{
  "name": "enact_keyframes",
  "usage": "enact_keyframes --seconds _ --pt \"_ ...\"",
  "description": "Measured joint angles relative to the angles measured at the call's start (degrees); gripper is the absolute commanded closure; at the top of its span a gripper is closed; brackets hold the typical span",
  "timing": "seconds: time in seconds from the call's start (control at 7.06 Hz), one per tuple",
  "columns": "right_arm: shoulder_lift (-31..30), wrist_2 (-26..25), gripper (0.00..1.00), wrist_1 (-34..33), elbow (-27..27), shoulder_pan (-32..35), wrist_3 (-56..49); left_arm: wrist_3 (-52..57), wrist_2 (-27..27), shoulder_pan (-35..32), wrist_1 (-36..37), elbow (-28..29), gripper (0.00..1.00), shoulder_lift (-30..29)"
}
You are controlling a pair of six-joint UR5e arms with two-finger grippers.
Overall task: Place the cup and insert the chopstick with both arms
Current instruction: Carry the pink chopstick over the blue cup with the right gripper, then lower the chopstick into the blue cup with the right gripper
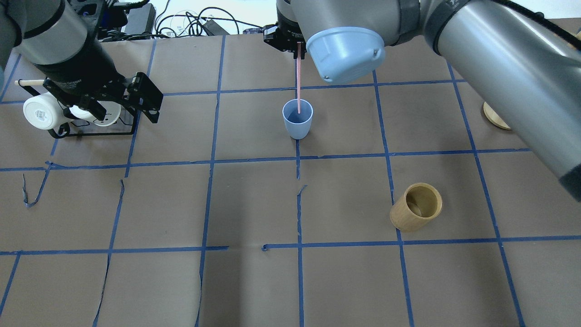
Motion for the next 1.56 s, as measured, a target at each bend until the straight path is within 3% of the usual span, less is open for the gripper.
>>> enact_keyframes --seconds 0.28,0.57,0.71,1.27,1.56 --pt "0.64 -0.4 0.88 -2.77 2.18 0.11 0.0 -0.05 0.0 -0.01 -0.02 0.02 0.0 0.1" --pt "1.19 -0.67 0.69 -5.11 4.37 0.15 0.06 -0.06 0.0 0.02 -0.02 -0.03 0.0 0.15" --pt "1.32 -0.62 0.33 -5.49 4.97 0.19 0.08 -0.06 -0.02 0.0 0.0 -0.04 0.0 0.11" --pt "1.49 -0.31 0.16 -5.61 5.02 0.13 0.06 -0.07 0.18 0.01 0.0 -0.08 0.0 0.17" --pt "0.98 -0.15 0.16 -2.19 2.36 -0.7 -1.28 -0.07 0.31 0.02 0.0 -0.27 0.0 0.35"
